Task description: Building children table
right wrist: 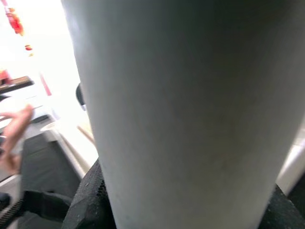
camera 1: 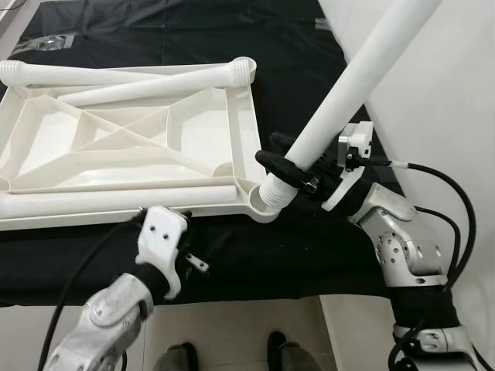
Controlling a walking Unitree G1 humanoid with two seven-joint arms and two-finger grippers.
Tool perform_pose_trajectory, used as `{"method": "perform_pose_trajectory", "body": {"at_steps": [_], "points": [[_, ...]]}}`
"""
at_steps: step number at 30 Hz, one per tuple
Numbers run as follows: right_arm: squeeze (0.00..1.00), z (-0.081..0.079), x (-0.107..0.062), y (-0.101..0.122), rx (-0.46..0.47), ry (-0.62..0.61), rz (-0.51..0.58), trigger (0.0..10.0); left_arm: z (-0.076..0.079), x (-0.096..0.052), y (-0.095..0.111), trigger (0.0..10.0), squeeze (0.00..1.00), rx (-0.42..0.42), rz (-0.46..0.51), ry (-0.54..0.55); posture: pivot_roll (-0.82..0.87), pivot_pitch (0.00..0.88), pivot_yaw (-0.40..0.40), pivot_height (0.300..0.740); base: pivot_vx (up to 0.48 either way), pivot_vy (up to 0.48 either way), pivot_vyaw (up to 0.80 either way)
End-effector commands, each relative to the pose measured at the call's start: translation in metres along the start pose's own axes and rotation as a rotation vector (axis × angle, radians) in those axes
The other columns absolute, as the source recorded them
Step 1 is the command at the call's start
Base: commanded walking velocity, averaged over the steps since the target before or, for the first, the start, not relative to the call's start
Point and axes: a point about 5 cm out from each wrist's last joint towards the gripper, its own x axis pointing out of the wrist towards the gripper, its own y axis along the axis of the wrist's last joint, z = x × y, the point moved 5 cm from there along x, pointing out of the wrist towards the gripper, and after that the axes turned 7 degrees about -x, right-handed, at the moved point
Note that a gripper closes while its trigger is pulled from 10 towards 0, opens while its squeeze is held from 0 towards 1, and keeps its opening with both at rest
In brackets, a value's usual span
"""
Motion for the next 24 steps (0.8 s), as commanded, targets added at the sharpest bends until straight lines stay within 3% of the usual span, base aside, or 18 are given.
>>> {"method": "perform_pose_trajectory", "body": {"at_steps": [1, 7, 14, 24], "points": [[0.0, -0.012, 0.002, -0.001, -0.004, 0.057, 0.008, 10.0, 0.004, -0.003, -0.004, 10.0, 0.0, 0.009, -0.023, -0.018, 0.11, 0.349, -0.029, 0.74, 0.0, 0.0, 0.0], [0.0, -0.017, 0.007, -0.008, -0.013, 0.086, -0.02, 10.0, 0.005, -0.002, -0.004, 10.0, 0.0, 0.034, -0.022, -0.023, 0.11, 0.355, -0.031, 0.74, 0.0, 0.0, 0.0], [0.0, -0.006, 0.014, -0.026, -0.022, 0.067, -0.087, 10.0, 0.005, -0.003, -0.001, 10.0, 0.0, 0.064, -0.005, -0.02, 0.11, 0.366, -0.037, 0.74, 0.0, 0.0, 0.0], [0.0, -0.002, 0.025, -0.032, 0.01, 0.073, -0.104, 10.0, 0.004, -0.004, 0.002, 10.0, 0.0, 0.071, 0.003, -0.012, 0.12, 0.374, -0.041, 0.74, 0.0, 0.0, 0.0]]}}
